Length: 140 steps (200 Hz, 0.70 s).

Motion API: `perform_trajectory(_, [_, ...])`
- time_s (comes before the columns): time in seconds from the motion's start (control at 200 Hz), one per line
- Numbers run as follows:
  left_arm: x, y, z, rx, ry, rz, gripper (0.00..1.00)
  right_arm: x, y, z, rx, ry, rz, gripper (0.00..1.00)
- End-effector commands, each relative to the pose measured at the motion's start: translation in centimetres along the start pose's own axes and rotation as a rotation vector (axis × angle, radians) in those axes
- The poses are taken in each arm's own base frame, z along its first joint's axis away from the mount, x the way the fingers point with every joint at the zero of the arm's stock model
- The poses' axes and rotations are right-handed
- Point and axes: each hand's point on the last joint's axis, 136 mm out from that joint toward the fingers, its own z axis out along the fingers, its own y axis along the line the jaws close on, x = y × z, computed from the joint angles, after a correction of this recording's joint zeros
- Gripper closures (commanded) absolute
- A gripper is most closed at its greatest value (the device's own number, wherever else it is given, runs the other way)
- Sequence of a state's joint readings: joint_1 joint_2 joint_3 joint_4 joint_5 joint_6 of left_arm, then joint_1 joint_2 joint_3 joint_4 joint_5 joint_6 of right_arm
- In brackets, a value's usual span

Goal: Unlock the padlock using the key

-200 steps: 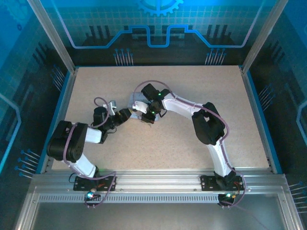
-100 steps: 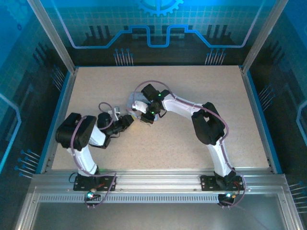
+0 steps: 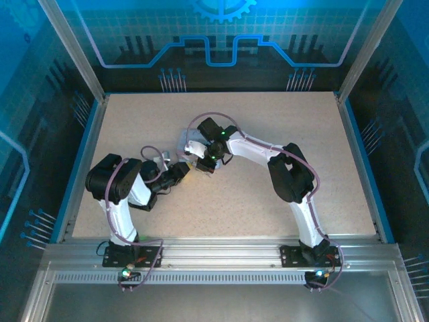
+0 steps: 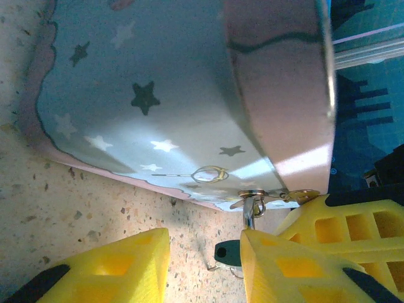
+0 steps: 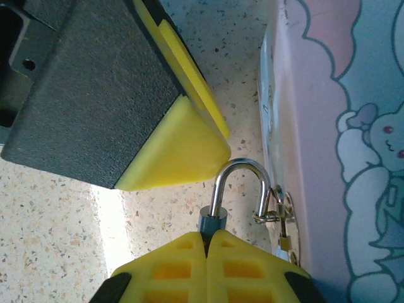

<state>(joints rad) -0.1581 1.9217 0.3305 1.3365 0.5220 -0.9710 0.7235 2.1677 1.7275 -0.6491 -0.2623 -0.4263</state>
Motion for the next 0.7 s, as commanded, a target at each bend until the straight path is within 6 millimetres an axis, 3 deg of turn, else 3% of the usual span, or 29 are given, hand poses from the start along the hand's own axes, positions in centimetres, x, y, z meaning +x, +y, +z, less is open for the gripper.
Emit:
perform_trajectory(0.0, [-0.7,-1.6,0.3,0.057,-0.022,0.027,0.65,1.3,1.1,1.3,-0.050,0.038,0.026,1.00])
perform_trajectory(0.485, [-1.4,-2.7,-0.9,0.074,-0.057,0.036,0.64,1.9,0.8,1.4,-0.028,0.061,0.023,1.00])
perform_trajectory(0.695, [-1.3,-2.1,-0.1,0.071,-0.035,0.019,0.64,1.6,1.0,1.2,-0.018,0.053,0.018,1.00])
